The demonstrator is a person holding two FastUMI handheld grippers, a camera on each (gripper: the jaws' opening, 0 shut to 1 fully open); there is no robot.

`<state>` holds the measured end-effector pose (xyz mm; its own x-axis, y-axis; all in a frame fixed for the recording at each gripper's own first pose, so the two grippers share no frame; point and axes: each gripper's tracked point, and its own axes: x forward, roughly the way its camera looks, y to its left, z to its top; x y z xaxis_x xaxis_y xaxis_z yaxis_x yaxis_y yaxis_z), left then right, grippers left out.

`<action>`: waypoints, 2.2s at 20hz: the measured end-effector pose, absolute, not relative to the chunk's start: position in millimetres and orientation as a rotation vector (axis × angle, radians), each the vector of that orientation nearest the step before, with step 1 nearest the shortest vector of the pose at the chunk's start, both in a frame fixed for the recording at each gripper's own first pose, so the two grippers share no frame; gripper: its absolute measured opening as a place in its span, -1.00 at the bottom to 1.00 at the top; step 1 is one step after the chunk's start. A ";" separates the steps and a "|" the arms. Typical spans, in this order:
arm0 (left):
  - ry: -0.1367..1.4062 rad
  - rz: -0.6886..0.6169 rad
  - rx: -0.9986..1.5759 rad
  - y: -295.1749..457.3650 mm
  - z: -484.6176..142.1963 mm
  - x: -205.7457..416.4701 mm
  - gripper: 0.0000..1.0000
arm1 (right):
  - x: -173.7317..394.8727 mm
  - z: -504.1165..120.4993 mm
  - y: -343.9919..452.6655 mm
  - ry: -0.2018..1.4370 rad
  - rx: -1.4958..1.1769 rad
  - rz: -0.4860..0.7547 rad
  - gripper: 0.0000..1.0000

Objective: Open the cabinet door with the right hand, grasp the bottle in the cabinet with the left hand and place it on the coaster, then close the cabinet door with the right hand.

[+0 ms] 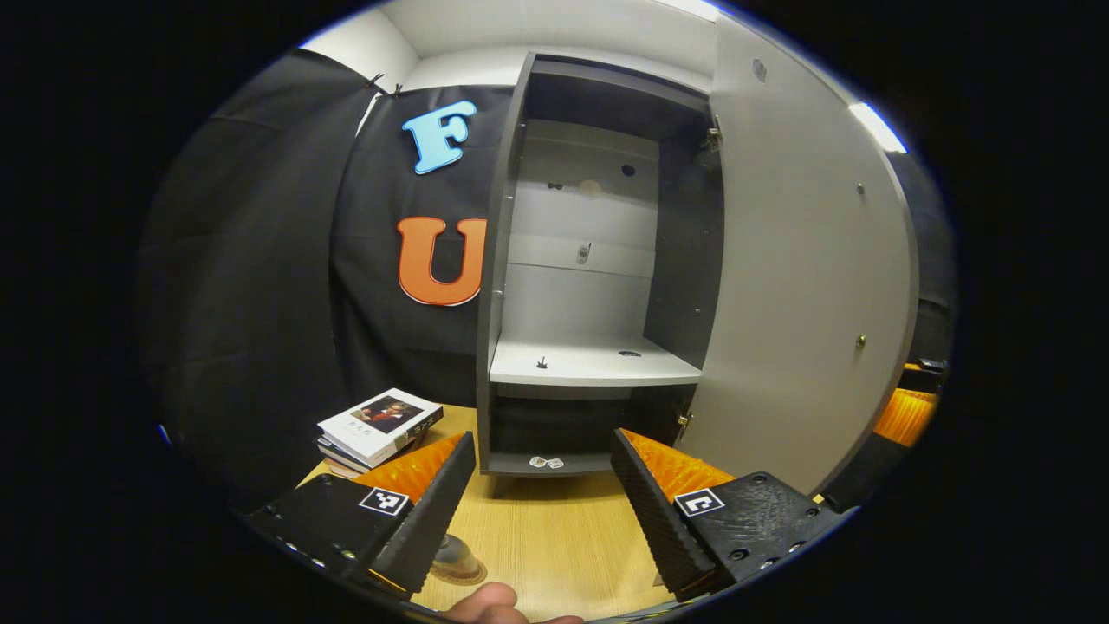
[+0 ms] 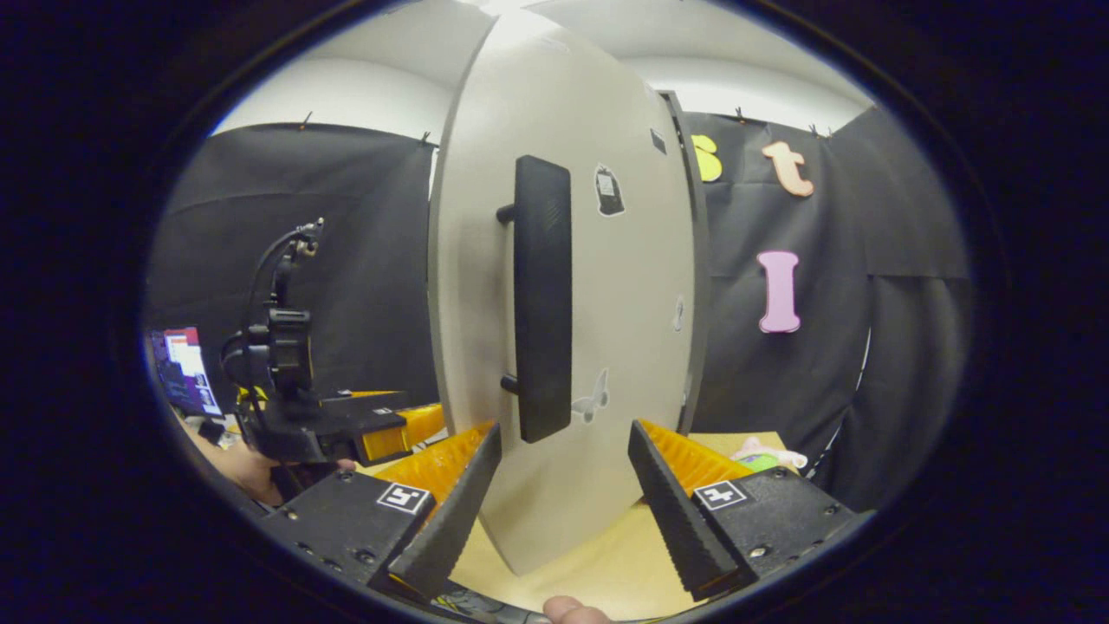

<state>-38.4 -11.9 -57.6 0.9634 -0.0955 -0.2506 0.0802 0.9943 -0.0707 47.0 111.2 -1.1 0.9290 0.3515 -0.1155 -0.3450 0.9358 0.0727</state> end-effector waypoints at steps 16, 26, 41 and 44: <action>0.215 0.101 -0.051 66.0 -43.6 -80.2 0.91 | 92.5 -10.3 191.5 0.189 -0.018 0.593 0.96; 0.231 0.086 -0.058 65.8 -47.4 -74.8 0.91 | 93.5 -14.0 194.3 0.206 -0.039 0.577 0.96; 0.226 -0.135 -0.031 -11.4 -48.0 -14.4 0.92 | 70.8 -0.4 104.9 0.215 0.043 0.281 0.96; 0.193 -0.116 -0.042 -12.1 -36.9 -11.3 0.91 | 71.5 2.9 85.5 0.205 0.059 0.208 0.95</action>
